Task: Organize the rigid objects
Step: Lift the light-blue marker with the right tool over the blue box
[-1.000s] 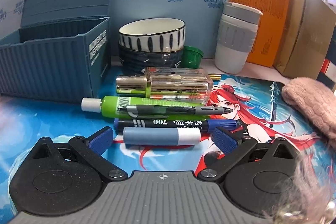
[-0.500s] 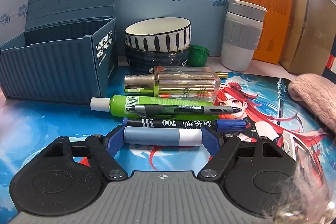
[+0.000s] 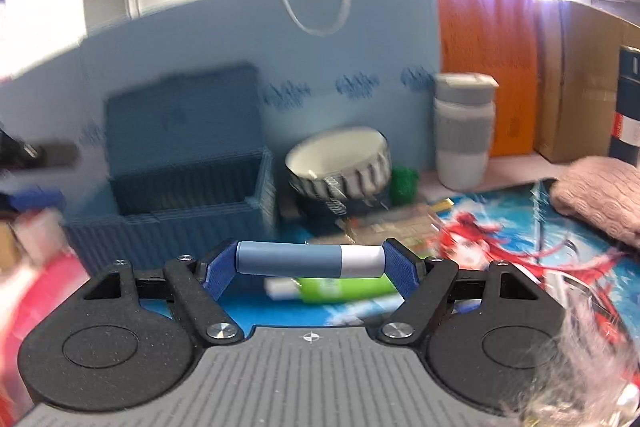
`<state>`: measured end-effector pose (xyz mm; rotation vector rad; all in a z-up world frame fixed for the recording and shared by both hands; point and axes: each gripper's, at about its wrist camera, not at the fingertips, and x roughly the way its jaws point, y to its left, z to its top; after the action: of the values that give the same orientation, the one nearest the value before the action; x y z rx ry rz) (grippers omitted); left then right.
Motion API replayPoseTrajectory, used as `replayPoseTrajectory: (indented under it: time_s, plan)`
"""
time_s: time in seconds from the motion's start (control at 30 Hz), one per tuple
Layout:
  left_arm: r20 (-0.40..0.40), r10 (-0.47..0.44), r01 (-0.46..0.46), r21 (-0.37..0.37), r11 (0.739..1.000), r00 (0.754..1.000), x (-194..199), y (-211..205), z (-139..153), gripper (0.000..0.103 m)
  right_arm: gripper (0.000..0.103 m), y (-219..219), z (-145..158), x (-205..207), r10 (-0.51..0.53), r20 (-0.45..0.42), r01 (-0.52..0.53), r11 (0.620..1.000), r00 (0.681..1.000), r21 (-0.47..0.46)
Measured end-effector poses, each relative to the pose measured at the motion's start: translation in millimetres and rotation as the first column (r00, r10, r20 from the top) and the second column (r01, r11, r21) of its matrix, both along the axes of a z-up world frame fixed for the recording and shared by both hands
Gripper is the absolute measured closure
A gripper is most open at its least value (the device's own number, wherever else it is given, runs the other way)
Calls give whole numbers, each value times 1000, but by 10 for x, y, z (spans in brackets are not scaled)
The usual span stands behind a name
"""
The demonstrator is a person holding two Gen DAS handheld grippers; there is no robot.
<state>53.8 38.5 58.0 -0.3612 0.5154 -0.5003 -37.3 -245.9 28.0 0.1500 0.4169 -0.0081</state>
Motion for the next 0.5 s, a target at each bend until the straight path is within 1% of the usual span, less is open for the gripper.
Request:
replayPoseTrajectory:
  time_s: [0.2, 0.33, 0.4, 0.5]
  plan:
    - [-40, 70, -72, -62, 995, 997, 146, 320, -7, 0, 27, 321, 211, 109, 58, 72, -61, 997, 996, 40]
    - [-69, 84, -90, -80, 993, 994, 216, 410, -47, 0, 27, 589, 285, 282, 89, 97, -94, 994, 991, 53]
    - [-74, 91, -96, -64, 993, 993, 238, 423, -53, 0, 27, 714, 316, 375, 107, 103, -114, 991, 989, 64]
    - [-46, 133, -133, 11, 991, 990, 225, 417, -30, 0, 27, 913, 338, 499, 126, 102, -131, 991, 987, 40]
